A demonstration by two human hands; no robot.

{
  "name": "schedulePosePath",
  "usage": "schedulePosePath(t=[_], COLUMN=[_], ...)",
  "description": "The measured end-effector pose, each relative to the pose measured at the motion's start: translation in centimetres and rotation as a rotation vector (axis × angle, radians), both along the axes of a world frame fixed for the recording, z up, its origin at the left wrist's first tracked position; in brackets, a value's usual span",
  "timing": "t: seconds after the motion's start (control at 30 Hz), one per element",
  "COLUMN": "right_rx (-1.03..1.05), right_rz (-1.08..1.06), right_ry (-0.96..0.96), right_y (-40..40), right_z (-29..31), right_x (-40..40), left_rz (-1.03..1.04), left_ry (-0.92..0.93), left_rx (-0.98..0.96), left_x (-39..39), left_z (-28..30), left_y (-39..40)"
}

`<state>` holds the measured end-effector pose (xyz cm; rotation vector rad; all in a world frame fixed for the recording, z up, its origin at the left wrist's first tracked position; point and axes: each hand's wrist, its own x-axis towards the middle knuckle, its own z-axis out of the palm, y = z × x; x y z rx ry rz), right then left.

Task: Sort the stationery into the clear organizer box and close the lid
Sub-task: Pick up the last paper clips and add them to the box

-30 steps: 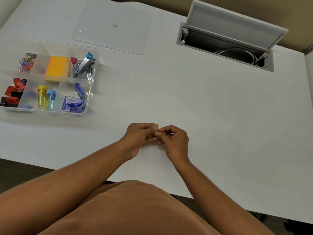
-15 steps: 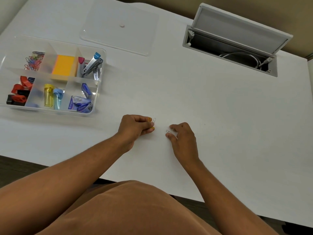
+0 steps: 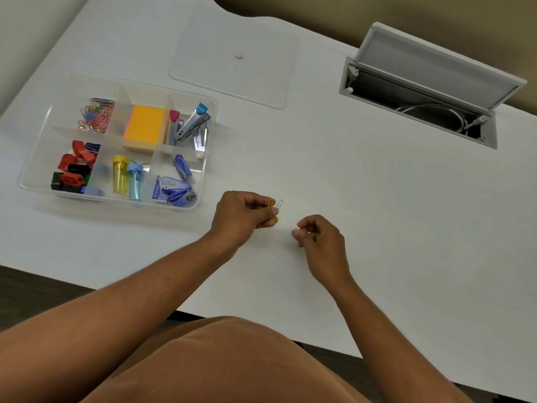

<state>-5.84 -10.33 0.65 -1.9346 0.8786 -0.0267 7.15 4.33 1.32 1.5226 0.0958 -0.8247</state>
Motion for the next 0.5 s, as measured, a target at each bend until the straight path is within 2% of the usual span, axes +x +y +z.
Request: schedulePosePath(t=[0.1, 0.17, 0.33, 0.5], right_rx=[0.497, 0.570, 0.343, 0.032], right_rz=[-0.167, -0.172, -0.106, 0.042], right_ry=[-0.123, -0.153, -0.214, -0.303], right_y=[2.6, 4.4, 9.1, 13.4], right_z=[2.3, 3.2, 4.4, 5.0], right_x=[3.3, 5.4, 11.1, 16.5], left_rz=[0.026, 0.055, 0.093, 0.219], left_ry=[-0.097, -0.192, -0.423, -0.492], left_rx=[0.016, 0.043, 0.112, 0.157], left_x=[1.9, 3.2, 6.3, 10.2], left_z=[0.5, 1.0, 2.2, 3.3], left_y=[1.5, 2.7, 5.9, 10.1])
